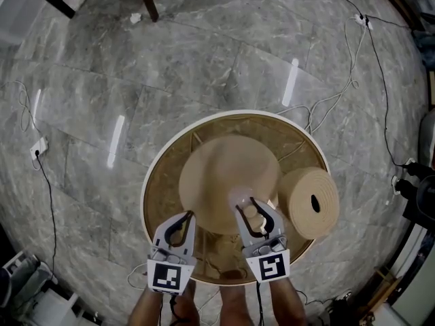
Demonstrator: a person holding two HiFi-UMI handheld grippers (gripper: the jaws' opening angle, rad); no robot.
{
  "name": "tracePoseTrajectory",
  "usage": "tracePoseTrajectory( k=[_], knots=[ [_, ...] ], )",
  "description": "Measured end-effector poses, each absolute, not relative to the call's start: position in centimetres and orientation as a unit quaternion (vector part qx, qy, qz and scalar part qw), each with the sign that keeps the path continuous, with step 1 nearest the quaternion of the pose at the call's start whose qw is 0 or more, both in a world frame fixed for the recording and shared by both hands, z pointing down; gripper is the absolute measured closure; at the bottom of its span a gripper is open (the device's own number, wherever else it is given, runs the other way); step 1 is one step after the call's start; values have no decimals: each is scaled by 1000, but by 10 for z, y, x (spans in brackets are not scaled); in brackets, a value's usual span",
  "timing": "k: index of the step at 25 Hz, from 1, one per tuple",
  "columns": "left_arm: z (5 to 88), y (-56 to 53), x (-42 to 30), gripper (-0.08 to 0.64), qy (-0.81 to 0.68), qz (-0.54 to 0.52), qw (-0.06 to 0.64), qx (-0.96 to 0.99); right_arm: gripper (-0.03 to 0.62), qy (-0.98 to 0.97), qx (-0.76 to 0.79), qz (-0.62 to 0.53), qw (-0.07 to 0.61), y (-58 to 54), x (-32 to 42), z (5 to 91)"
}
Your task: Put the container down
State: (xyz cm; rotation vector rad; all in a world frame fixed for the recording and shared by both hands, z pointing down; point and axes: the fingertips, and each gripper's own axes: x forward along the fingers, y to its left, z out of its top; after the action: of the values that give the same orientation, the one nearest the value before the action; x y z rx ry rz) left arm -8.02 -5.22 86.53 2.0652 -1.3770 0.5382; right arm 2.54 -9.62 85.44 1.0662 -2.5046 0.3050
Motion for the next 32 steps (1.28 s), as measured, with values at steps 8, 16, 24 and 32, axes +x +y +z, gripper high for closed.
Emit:
tracePoseTrajectory(
  k=[8,16,24,32],
  knots=[
    [868,-48,-80,540,-516,198,301,777,449,-896,384,95,200,-91,22,857],
    [866,-45,-79,540,-516,198,299,778,448,-893,391,109,195,-91,24,858],
    [856,-43,-80,540,-516,197,293,781,327,-892,388,147,179,-87,26,851],
    [828,-51,-81,540,-520,193,276,785,319,-894,384,140,184,-88,26,828]
  ],
)
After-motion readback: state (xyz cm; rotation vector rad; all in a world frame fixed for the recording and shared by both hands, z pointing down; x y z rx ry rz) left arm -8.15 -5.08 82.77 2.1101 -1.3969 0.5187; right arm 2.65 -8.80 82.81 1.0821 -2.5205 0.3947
